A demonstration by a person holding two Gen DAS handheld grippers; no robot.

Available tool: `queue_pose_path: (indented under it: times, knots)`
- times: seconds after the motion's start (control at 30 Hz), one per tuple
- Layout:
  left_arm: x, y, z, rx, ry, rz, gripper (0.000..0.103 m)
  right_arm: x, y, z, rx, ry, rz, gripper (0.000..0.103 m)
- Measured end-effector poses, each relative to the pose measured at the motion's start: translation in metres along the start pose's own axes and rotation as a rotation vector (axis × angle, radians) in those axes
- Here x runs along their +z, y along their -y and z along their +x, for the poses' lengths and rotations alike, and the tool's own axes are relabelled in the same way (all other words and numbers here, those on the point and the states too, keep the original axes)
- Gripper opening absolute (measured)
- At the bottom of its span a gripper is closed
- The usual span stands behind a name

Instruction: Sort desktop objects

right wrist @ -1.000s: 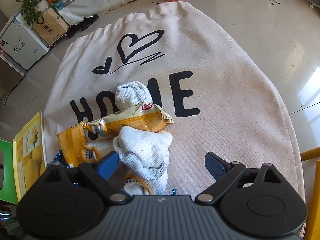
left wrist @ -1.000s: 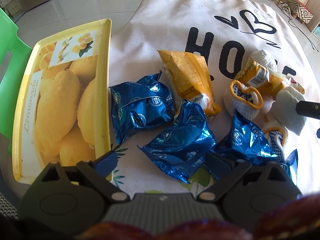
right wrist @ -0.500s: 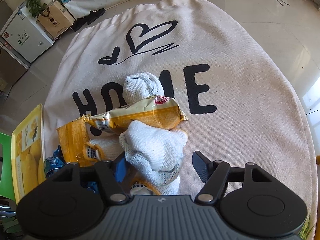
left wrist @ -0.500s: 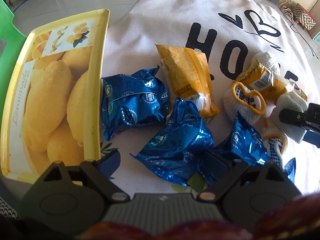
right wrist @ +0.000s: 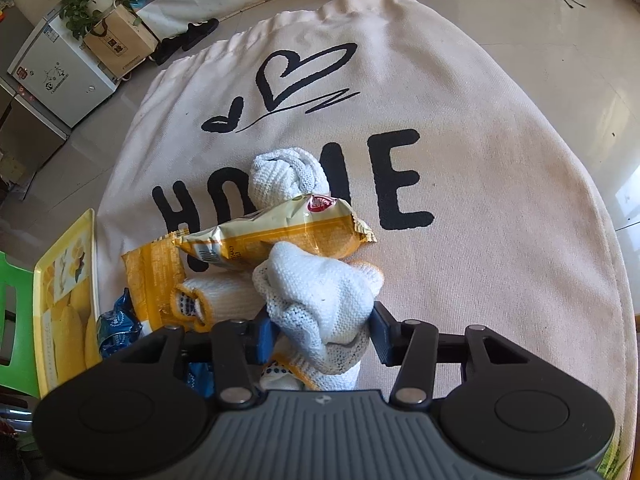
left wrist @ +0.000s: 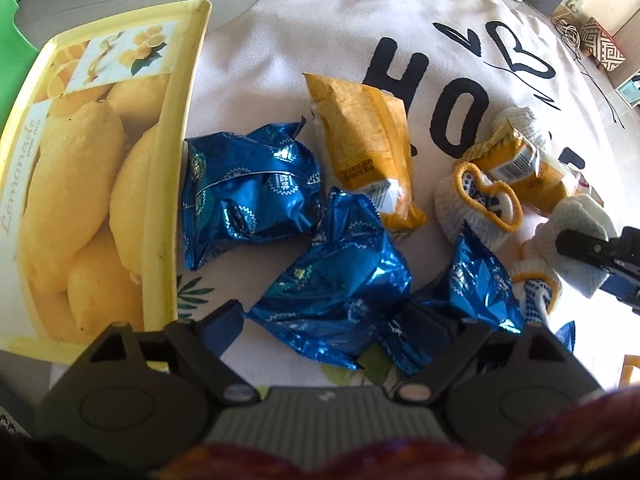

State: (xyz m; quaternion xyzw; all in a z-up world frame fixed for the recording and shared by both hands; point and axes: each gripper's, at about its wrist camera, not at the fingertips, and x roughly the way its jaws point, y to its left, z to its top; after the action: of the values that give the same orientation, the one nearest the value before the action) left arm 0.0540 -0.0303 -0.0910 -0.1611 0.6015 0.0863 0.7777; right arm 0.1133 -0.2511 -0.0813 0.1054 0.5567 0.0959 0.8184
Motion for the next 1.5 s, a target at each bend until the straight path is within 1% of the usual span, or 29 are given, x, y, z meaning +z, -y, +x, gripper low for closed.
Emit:
queue_pose_path:
  times: [0.1, 0.27, 0.43, 0.57, 0.67, 0.77, 0.8, 0.97, 1.0, 1.03, 1.07, 1.1, 1.17, 1.2, 1.3, 1.37, 1.5]
  knots:
    - [0.001, 0.002, 0.002, 0.024, 0.005, -0.008, 0.102, 0.001, 0.004, 0.000, 0.013, -0.009, 0.050, 0.049]
    - [0.004, 0.003, 0.006, 0.026, 0.000, -0.015, 0.102, 0.002, 0.007, 0.000, 0.017, -0.014, 0.072, 0.050]
    - [0.006, 0.000, 0.008, 0.011, -0.006, -0.040, 0.102, 0.002, 0.003, 0.001, 0.005, -0.018, 0.065, 0.052]
    - [0.005, 0.002, 0.008, 0.013, -0.004, -0.043, 0.102, 0.001, 0.002, 0.002, 0.001, -0.021, 0.064, 0.053]
    - [0.006, -0.001, 0.008, -0.008, -0.004, -0.070, 0.102, 0.001, 0.003, 0.003, 0.002, -0.027, 0.070, 0.053]
    - [0.007, -0.008, 0.005, -0.036, 0.017, -0.118, 0.099, 0.001, 0.003, 0.003, 0.002, -0.028, 0.068, 0.053]
    - [0.008, -0.010, 0.006, -0.044, 0.015, -0.127, 0.097, 0.001, 0.003, 0.003, 0.002, -0.029, 0.070, 0.053]
    - [0.007, -0.016, 0.014, -0.084, -0.027, -0.175, 0.094, 0.001, 0.003, 0.004, 0.000, -0.034, 0.069, 0.053]
    - [0.007, -0.017, 0.016, -0.090, -0.035, -0.186, 0.092, 0.001, 0.003, 0.004, 0.000, -0.036, 0.070, 0.053]
    - [0.007, -0.018, 0.018, -0.097, -0.040, -0.196, 0.085, 0.000, 0.003, 0.005, -0.001, -0.038, 0.070, 0.053]
    - [0.006, -0.019, 0.019, -0.105, -0.046, -0.205, 0.082, 0.000, 0.003, 0.006, -0.002, -0.040, 0.070, 0.053]
    - [0.006, -0.020, 0.020, -0.115, -0.053, -0.213, 0.075, 0.000, 0.003, 0.006, -0.003, -0.041, 0.070, 0.053]
    - [0.005, -0.021, 0.020, -0.122, -0.055, -0.226, 0.074, -0.001, 0.003, 0.007, -0.006, -0.043, 0.066, 0.053]
    - [0.004, -0.021, 0.018, -0.124, -0.055, -0.226, 0.074, -0.001, 0.003, 0.006, -0.007, -0.042, 0.061, 0.053]
    - [0.002, -0.017, 0.013, -0.140, -0.044, -0.204, 0.071, 0.000, 0.003, 0.004, -0.006, -0.027, 0.051, 0.049]
    - [0.002, -0.013, 0.007, -0.144, -0.027, -0.185, 0.071, 0.000, 0.004, 0.003, -0.004, -0.021, 0.055, 0.046]
    - [0.004, 0.000, -0.009, -0.123, 0.053, -0.093, 0.071, 0.003, 0.007, -0.002, 0.014, -0.015, 0.081, 0.044]
